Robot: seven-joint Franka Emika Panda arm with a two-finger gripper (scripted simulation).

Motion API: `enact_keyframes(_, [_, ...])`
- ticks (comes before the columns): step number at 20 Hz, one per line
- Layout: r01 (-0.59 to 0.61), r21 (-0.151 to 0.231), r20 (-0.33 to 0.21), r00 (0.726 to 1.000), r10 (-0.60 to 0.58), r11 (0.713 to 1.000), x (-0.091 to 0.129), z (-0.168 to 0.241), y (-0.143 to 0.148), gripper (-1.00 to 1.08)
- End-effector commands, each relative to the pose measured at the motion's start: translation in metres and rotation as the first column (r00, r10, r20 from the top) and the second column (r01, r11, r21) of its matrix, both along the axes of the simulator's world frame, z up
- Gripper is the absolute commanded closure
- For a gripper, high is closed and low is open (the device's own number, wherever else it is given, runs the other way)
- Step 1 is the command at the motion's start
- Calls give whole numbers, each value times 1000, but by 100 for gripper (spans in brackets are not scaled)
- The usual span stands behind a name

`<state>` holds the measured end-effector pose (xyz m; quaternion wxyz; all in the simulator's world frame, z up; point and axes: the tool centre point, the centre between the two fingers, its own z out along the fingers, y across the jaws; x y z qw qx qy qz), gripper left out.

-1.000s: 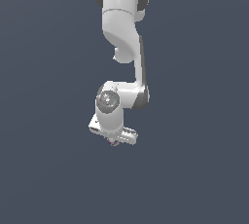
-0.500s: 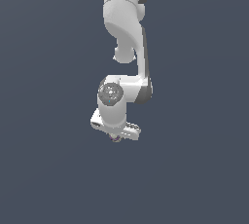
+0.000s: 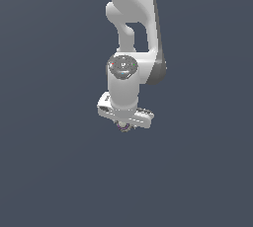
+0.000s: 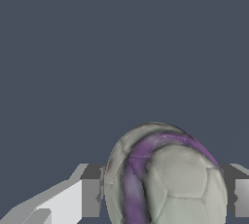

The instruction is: Pick up the object and move it to a goal position.

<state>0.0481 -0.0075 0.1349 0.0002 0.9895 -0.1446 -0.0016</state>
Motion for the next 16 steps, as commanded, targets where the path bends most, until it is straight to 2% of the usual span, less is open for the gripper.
enact_keyframes(1, [0,0,2,1000,0,1000,-8,27,10,108])
enact_keyframes(16, [0,-2,3,1000,0,1000,-58,192,75,108])
